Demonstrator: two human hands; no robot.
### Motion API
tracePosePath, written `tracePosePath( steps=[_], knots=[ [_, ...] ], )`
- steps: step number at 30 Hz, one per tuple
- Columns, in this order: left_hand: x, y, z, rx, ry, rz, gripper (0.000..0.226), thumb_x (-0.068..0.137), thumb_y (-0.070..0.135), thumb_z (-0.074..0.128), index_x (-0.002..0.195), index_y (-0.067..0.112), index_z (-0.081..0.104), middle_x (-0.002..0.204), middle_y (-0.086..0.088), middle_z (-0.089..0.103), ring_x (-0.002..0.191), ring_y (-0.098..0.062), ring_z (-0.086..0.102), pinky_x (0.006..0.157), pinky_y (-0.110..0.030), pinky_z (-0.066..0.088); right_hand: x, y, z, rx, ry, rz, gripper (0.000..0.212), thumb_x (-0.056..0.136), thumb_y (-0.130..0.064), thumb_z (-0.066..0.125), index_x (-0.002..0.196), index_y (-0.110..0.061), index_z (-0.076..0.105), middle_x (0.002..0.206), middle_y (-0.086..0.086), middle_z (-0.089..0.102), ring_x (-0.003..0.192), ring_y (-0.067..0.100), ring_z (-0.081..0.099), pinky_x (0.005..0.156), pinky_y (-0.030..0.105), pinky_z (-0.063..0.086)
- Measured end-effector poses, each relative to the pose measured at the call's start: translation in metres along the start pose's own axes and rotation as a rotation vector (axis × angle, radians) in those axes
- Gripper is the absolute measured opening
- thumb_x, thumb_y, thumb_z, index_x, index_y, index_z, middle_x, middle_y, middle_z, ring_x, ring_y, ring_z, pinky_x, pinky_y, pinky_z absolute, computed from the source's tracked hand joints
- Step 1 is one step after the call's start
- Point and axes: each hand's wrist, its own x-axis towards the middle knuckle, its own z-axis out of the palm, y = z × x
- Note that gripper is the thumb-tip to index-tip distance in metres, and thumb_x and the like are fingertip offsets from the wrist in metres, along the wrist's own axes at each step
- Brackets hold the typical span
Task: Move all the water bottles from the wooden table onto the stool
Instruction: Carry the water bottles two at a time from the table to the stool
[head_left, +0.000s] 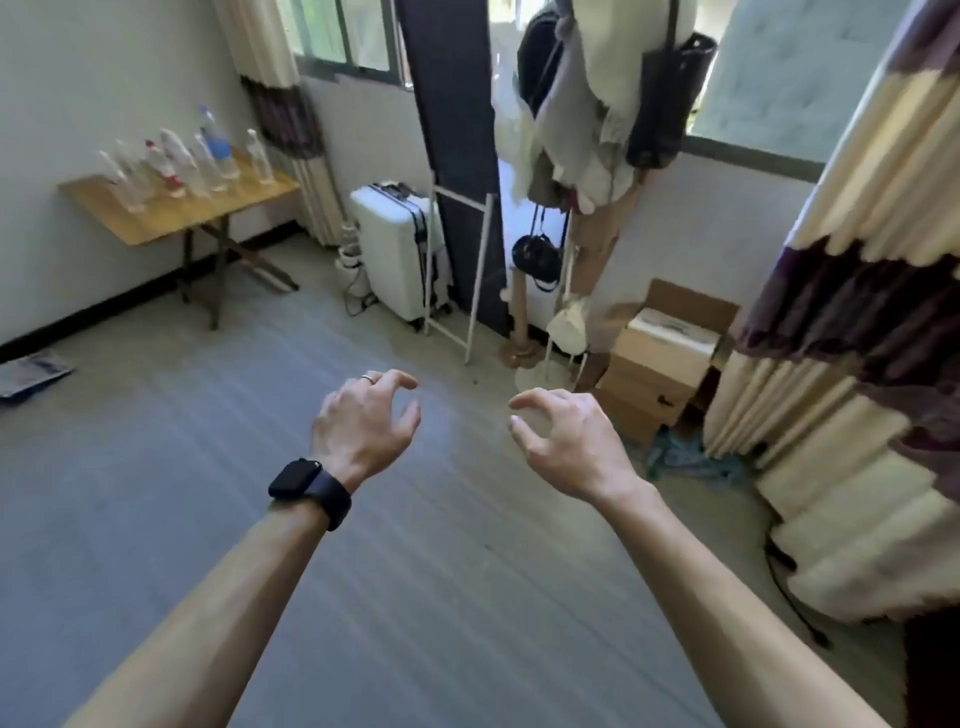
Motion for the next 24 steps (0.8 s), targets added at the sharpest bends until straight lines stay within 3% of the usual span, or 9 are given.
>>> tracePosePath(
  steps=[14,24],
  knots=[
    [0.168,-0.213,-0.073,0.053,0.123,-0.297,0.034,0.092,0.040,0.055,0.123,0.030,0.061,0.126,0.003,0.063,0.114,-0.023,0.057,0.091,-0.037,0.043,0.276,-0.163,0.097,-0.005,-0.081,-0.262,0.033,0.094,-0.048,0.055,0.125,-0.037,0.062,0.126,-0.008,0.063,0.125,0.022,0.048,0.103,0.036,0.043],
    [0.371,-0.331,-0.094,0.153,0.222,-0.474,0.033,0.090,0.041,0.056,0.121,0.030,0.062,0.120,-0.002,0.065,0.111,-0.028,0.059,0.088,-0.036,0.044,0.540,-0.237,0.155,-0.013,-0.135,-0.450,0.039,0.089,-0.054,0.048,0.122,-0.038,0.062,0.120,-0.007,0.066,0.118,0.026,0.054,0.098,0.036,0.046]
  ],
)
